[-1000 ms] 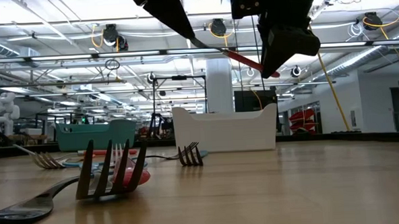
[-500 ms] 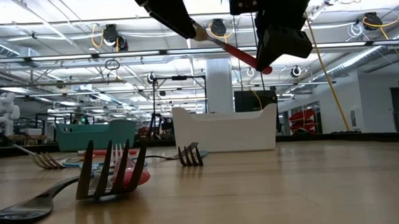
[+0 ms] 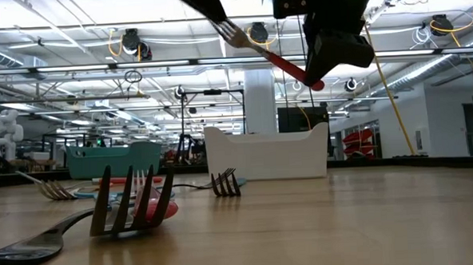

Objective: Sort silverware by color (type)
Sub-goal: Put the pink fork into the blue bin

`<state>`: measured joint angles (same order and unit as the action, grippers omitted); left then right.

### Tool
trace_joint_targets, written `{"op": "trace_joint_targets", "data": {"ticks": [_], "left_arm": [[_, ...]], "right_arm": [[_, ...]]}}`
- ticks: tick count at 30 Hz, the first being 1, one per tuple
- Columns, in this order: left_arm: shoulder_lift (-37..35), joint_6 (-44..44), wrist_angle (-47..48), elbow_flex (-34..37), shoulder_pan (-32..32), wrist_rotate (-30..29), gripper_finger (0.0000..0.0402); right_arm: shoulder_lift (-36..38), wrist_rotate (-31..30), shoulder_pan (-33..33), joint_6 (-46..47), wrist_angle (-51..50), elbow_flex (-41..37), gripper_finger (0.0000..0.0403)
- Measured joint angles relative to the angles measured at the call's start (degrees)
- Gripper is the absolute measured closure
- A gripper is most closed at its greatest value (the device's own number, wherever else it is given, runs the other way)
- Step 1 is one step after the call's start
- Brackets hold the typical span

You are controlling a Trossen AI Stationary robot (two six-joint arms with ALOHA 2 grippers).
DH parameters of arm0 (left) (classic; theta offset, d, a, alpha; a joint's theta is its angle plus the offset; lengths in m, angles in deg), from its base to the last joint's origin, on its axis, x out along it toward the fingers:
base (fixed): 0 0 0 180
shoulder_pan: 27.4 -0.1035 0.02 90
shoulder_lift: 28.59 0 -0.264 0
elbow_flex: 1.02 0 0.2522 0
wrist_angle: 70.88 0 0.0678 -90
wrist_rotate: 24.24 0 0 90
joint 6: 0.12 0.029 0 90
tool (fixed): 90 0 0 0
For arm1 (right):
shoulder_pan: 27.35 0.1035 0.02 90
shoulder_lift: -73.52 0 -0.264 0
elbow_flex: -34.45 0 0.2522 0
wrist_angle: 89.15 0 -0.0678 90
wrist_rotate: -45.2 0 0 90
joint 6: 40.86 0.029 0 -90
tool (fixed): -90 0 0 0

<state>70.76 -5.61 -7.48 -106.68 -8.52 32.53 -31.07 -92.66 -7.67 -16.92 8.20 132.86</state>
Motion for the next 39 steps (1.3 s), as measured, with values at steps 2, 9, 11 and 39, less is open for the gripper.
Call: {"op": "trace_joint_targets", "data": {"ticks": [2, 9, 11, 39], "left_arm": [[-0.03, 0.44, 2.37, -3.02, 0.93, -0.06, 0.0163], [-0.07, 5.96, 5.62, -10.49, 1.25, -0.04, 0.0163], [-0.07, 6.93, 7.83, -12.23, 0.02, 0.98, 0.0163], [1.97, -1.05, 0.00, -8.15, -2.06, -0.43, 0.0163]], "right_arm": [[0.00, -0.15, 0.02, -0.02, -0.02, 0.00, 0.0379], [0.02, -5.41, 0.74, -0.22, -0.18, 0.00, 0.0379], [0.02, -8.12, 1.43, -0.70, -0.24, 0.02, 0.0379], [-6.01, -42.16, 5.46, -12.89, 2.95, 0.00, 0.0379]]}}
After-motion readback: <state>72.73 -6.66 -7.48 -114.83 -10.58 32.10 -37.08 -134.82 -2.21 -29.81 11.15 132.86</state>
